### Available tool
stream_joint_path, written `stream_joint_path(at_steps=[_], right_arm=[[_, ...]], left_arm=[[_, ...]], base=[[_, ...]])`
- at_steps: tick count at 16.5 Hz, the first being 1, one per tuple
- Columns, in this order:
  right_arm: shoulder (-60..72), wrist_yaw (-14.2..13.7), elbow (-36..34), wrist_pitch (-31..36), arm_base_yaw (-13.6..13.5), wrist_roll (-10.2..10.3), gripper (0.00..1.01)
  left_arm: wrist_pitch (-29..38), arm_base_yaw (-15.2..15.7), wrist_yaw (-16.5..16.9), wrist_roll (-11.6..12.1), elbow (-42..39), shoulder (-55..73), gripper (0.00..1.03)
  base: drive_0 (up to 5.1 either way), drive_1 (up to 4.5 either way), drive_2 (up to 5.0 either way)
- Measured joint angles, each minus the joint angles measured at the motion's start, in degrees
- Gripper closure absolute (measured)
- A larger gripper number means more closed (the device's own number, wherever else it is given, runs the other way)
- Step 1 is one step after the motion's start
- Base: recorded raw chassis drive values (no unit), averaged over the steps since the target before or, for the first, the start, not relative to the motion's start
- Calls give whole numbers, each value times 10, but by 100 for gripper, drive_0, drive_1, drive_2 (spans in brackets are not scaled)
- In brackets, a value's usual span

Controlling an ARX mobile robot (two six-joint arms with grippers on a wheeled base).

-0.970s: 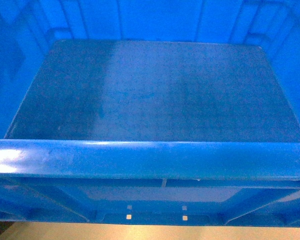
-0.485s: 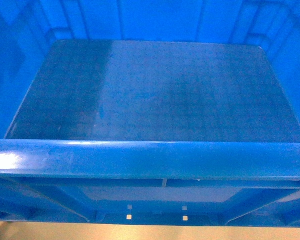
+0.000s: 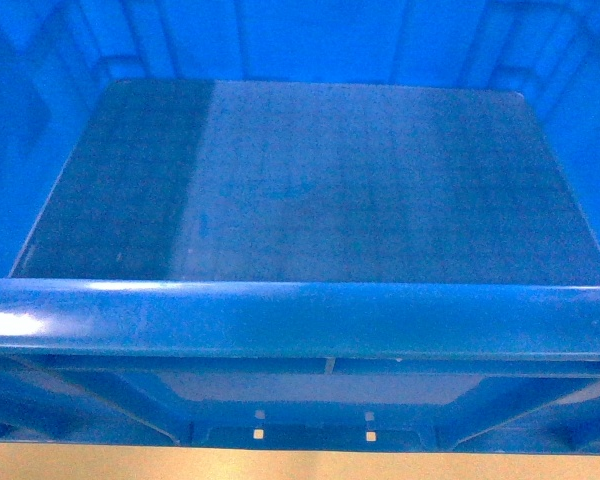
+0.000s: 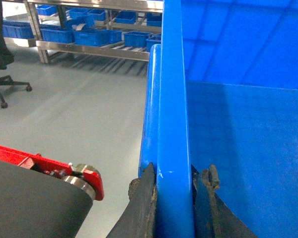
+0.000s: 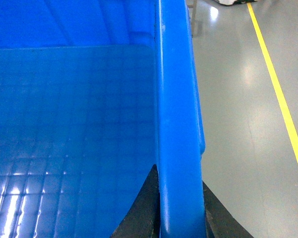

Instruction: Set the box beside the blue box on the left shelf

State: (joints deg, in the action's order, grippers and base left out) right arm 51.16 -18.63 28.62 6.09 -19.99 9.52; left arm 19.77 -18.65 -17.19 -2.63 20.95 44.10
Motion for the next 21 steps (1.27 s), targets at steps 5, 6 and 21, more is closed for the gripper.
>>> stream_joint_path(at_steps=[5,6,21], right_arm=[[0,0,0,0,0,0,92],[0,0,0,0,0,0,92],[-3,-2,0,0,-2,-1,92]], left_arm=[[0,0,0,0,0,0,93],[0,0,0,0,0,0,93],[0,0,0,0,0,-4,94]], base=[[-140,-140,-140],[-134,-134,-134],[-50,200,-301]])
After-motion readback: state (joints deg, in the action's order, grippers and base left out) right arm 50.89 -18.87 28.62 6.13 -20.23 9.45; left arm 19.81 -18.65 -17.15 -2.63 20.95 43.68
